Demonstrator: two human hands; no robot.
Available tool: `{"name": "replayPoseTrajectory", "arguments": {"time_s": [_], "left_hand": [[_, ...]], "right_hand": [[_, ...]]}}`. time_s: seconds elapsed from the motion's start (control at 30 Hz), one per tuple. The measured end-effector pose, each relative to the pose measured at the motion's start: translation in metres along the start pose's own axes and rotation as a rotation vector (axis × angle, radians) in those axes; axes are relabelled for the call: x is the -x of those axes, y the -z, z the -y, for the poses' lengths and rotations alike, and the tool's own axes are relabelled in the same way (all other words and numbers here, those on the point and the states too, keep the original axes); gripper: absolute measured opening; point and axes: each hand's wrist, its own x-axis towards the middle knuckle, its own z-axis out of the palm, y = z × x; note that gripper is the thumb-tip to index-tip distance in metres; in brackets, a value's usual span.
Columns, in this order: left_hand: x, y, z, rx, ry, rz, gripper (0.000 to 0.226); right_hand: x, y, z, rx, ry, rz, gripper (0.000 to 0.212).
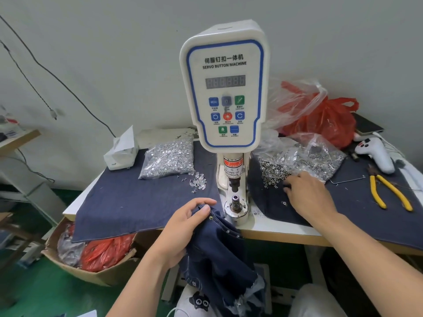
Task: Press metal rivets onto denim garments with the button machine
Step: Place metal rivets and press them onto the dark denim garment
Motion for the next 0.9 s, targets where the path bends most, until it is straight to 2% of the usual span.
{"name": "replayPoseTrajectory", "arguments": {"time_s": [0.1,0.3,0.57,0.63,0.73,0.9], "left_hand": [[0.0,0.004,-0.001,0.004,-0.013,-0.006,0.033],[-0.002,0.006,0.0,-0.269,-0.053,-0.063,0.023],[-0.003,0.005,-0.001,-0.216,-0.031,-0.106,0.023],[-0.004,0.004,-0.001,-0.261,-0.03,-0.135,0.022],[-0.007,0.002,0.0,-0.305,-0.025,-0.178,0.022],[-0.016,-0.004,0.0,-0.378,-0.039,-0.353,0.022]], "right_hand": [[0.0,0.0,0.0,-0.018,0.009,-0.034,0.018],[-0.002,0.003,0.005,-0.208,-0.038,-0.102,0.019],[0.006,0.009,0.016,-0.579,-0.131,-0.033,0.023],[0.008,0.01,0.021,-0.793,-0.223,0.018,0.02],[0.014,0.015,0.036,-1.159,-0.384,0.2,0.016],[0.029,0.023,0.074,-1.46,-0.397,0.506,0.017]]}}
